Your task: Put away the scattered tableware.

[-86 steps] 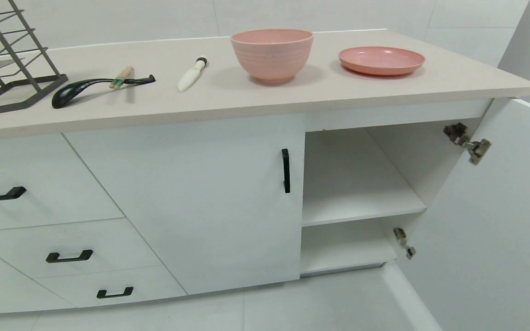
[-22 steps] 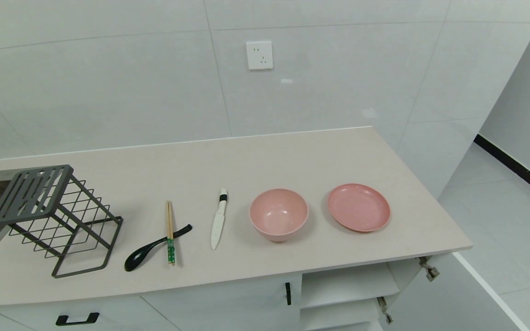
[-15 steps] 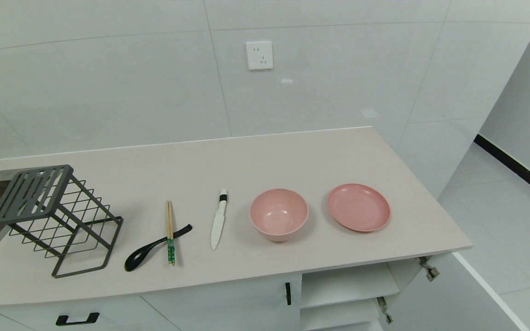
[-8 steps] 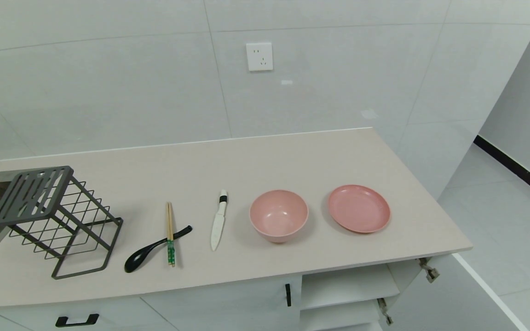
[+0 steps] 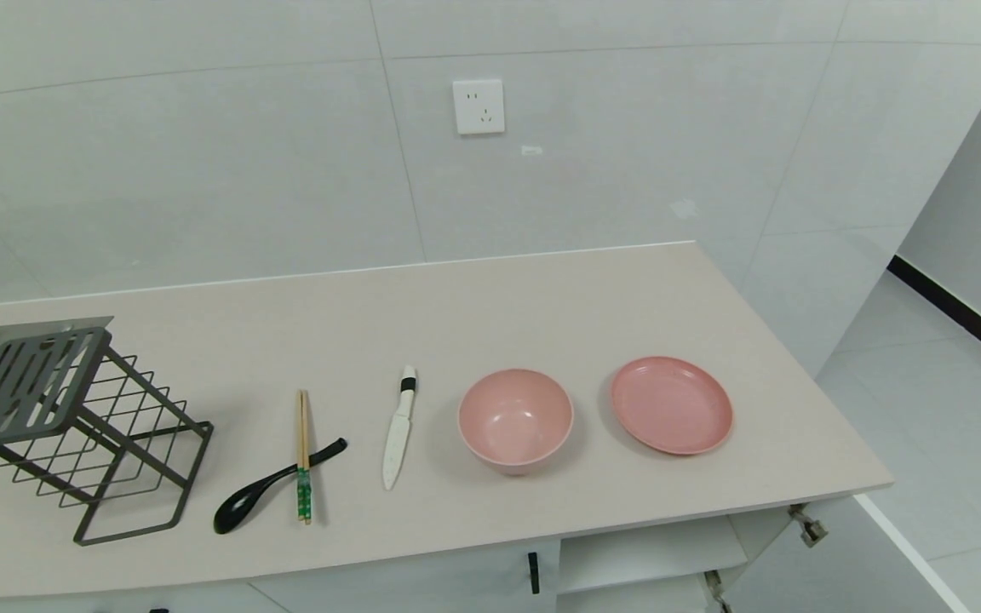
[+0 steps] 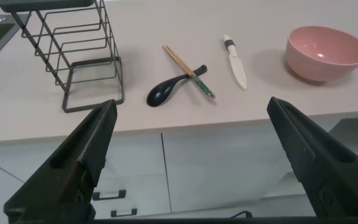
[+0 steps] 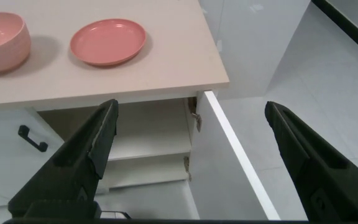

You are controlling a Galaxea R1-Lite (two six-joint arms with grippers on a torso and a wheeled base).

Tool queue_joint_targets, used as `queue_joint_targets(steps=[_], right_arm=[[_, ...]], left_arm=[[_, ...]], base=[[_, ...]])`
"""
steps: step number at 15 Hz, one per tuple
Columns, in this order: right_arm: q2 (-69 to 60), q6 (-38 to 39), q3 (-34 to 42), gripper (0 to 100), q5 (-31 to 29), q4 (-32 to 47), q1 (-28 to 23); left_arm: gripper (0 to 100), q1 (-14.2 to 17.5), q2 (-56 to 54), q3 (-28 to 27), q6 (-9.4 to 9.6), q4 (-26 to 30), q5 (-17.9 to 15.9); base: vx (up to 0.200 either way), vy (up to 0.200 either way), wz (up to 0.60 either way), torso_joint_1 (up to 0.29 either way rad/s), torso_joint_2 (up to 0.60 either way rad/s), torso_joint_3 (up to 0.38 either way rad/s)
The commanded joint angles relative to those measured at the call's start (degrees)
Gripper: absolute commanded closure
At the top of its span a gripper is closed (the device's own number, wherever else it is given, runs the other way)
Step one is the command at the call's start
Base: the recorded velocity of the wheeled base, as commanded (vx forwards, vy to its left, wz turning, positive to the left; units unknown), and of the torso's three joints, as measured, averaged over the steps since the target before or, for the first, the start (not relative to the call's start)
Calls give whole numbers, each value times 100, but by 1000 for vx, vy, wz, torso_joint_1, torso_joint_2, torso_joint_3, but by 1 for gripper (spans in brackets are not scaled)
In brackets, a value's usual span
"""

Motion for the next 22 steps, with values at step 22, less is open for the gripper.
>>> queue_joint_targets(steps=[22], right_arm=[[2996,-256,-1098,0,1250,-1864,984]], left_arm=[[0,1,7,0,-44,-11,8]], base=[[0,0,0,0,0,0]])
